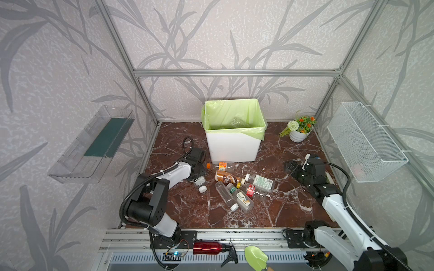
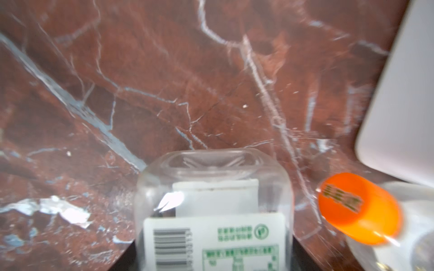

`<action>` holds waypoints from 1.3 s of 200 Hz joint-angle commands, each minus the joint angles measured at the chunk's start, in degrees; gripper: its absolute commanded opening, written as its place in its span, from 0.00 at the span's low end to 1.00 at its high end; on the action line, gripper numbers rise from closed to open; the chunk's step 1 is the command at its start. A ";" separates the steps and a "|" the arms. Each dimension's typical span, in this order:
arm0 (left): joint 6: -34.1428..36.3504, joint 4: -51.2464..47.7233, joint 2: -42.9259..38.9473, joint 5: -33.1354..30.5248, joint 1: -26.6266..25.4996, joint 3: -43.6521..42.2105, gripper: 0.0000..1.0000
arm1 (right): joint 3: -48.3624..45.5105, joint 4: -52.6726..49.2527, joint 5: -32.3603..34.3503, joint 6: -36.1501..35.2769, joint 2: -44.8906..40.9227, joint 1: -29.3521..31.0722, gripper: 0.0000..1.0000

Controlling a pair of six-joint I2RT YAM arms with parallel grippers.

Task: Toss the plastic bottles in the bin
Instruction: 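Lift the clear green-label bottle with the left gripper and drop it into the bin, then withdraw the left gripper from the bin while the right reaches toward the pile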

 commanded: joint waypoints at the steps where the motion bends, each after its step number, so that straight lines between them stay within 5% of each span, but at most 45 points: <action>1: 2.16 -2.60 -7.80 -3.32 0.59 2.23 0.50 | 0.05 0.16 0.93 -0.24 -0.68 -0.29 0.99; 51: 17.06 0.11 -27.93 -15.54 2.80 13.19 0.50 | 1.28 1.56 -1.90 -2.41 -0.59 -3.73 0.99; 81: 25.39 7.15 -30.94 -13.05 3.88 27.61 0.48 | 2.29 1.82 -3.03 -3.54 -0.75 -5.91 0.99; 121: 26.90 18.51 -25.48 -2.97 3.54 41.11 0.45 | 3.81 1.30 -5.10 -4.85 -0.34 -6.86 0.99; 139: 22.83 12.90 -15.86 2.93 1.27 48.28 0.44 | 4.09 0.63 -5.37 -6.05 -0.66 -7.00 0.99; 158: 23.49 2.93 -1.80 8.06 -7.43 54.71 0.44 | 4.09 0.46 -5.69 -5.65 -0.85 -7.08 0.99; 180: 20.80 0.85 5.57 9.89 -11.43 58.30 0.53 | 5.53 -1.86 -6.66 -6.39 -1.35 -7.28 0.99; 192: 20.73 6.70 3.38 9.07 -11.54 56.45 0.79 | 6.45 -4.07 -5.67 -7.96 -2.28 -7.47 0.99; 211: 24.15 7.26 -0.26 5.40 -11.60 58.49 0.98 | 6.46 -4.88 -5.10 -8.52 -3.56 -8.29 0.99; 260: 29.76 14.29 -11.64 0.32 -11.61 51.05 0.99 | 4.28 -1.17 -9.18 -4.80 -0.80 -8.45 1.00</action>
